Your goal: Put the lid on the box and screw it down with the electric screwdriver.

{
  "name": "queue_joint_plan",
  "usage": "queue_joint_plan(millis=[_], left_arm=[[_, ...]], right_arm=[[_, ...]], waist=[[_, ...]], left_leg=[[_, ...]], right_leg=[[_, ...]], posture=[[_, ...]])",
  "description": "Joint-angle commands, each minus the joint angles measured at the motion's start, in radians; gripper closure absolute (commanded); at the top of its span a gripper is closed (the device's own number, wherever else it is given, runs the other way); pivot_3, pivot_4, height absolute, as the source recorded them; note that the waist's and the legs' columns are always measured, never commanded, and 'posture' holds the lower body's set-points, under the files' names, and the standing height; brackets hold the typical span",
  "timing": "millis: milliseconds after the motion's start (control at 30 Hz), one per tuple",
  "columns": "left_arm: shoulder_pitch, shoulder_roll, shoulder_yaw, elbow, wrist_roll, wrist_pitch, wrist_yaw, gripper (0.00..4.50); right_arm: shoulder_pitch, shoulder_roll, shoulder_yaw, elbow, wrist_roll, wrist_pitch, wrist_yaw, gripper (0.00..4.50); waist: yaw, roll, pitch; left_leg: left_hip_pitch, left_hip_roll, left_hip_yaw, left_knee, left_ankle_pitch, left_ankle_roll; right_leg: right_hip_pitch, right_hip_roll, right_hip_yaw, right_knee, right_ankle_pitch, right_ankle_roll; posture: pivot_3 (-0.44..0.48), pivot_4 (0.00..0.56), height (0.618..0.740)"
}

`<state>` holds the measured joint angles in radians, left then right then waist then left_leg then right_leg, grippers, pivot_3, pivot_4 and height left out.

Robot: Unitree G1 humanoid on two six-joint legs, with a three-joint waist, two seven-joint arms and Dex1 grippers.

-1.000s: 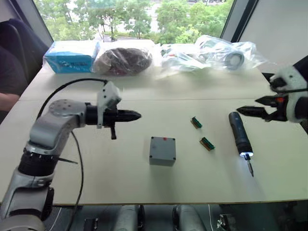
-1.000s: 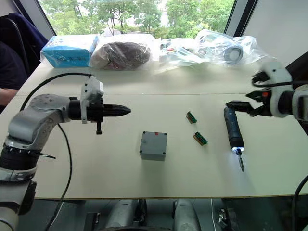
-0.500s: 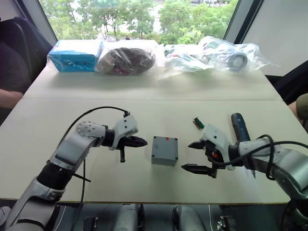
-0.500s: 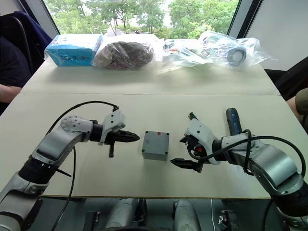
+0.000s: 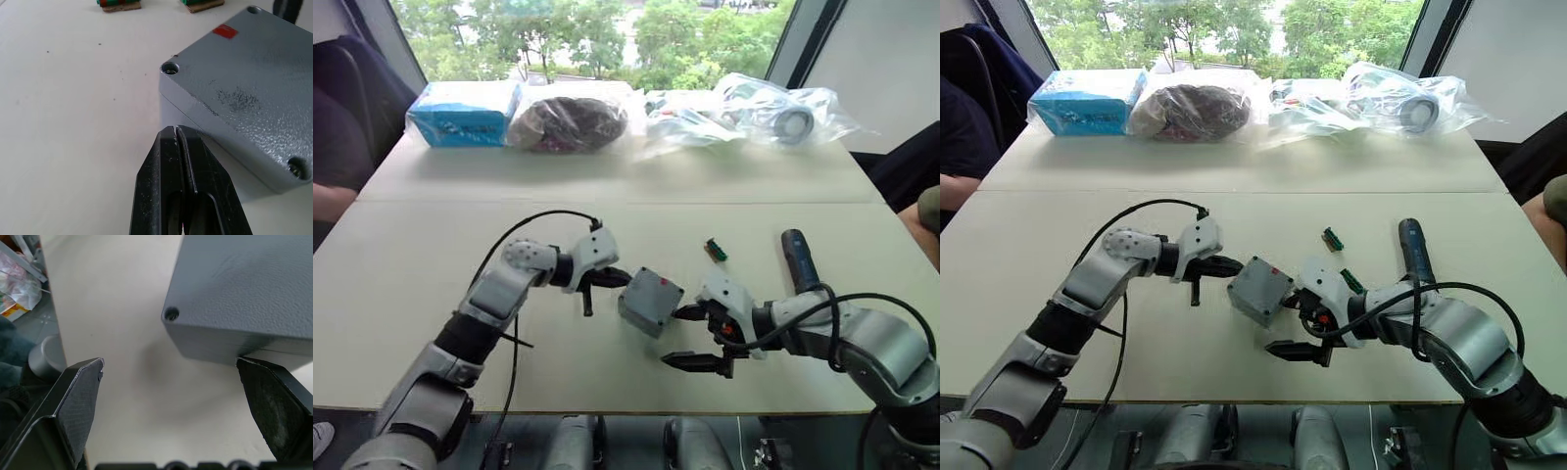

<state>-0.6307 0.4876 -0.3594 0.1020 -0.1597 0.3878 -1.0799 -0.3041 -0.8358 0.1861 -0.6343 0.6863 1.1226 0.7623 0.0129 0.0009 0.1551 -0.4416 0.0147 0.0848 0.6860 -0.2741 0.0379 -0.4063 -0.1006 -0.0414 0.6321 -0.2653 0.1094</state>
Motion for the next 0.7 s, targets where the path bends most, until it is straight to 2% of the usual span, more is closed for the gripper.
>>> queue_joint_plan(millis=[33, 233, 333, 500, 700], left_arm=[[-0.016, 0.03, 0.035, -0.027, 0.004, -0.016, -0.011, 4.5], [0.044, 0.18, 0.049, -0.108, 0.007, -0.002, -0.08, 4.5], [0.084, 0.223, 0.032, -0.169, -0.008, 0.02, -0.118, 4.5], [0.114, 0.194, 0.023, -0.211, -0.024, 0.058, -0.118, 4.5], [0.12, 0.132, 0.021, -0.227, -0.026, 0.077, -0.082, 4.5]], right_arm=[[-0.012, -0.038, -0.06, -0.051, 0.014, -0.006, 0.006, 0.02], [-0.016, -0.152, -0.09, 0.005, -0.069, -0.081, 0.032, 0.02], [-0.037, -0.146, -0.054, 0.069, -0.134, -0.147, 0.032, 0.02], [-0.058, -0.112, 0.023, 0.134, -0.237, -0.277, 0.061, 0.02], [-0.058, -0.064, 0.056, 0.111, -0.232, -0.284, 0.097, 0.02]], waist=[[0.0, 0.0, 0.0], [-0.001, 0.0, 0.0], [-0.002, 0.0, 0.0], [0.004, 0.0, 0.0], [0.0, 0.0, 0.0]], left_leg=[[0.0, 0.0, 0.0, 0.0, 0.0, 0.0], [0.0, 0.0, 0.0, 0.0, 0.0, 0.0], [0.0, 0.0, 0.001, 0.0, 0.0, -0.001], [0.0, 0.0, 0.0, 0.0, 0.0, -0.001], [0.0, 0.0, 0.0, 0.0, 0.002, -0.003]], right_leg=[[0.0, 0.0, 0.0, 0.0, 0.0, 0.0], [-0.001, 0.0, 0.0, 0.0, 0.0, 0.0], [0.0, 0.0, 0.0, 0.0, 0.0, 0.0], [0.0, 0.0, 0.0, 0.0, 0.0, 0.0], [0.0, 0.0, 0.0, 0.001, 0.0, 0.0]], posture=[[0.0, 0.15, 0.74], [0.0, 0.15, 0.74], [0.0, 0.15, 0.74], [0.0, 0.15, 0.74], [0.0, 0.15, 0.74]])
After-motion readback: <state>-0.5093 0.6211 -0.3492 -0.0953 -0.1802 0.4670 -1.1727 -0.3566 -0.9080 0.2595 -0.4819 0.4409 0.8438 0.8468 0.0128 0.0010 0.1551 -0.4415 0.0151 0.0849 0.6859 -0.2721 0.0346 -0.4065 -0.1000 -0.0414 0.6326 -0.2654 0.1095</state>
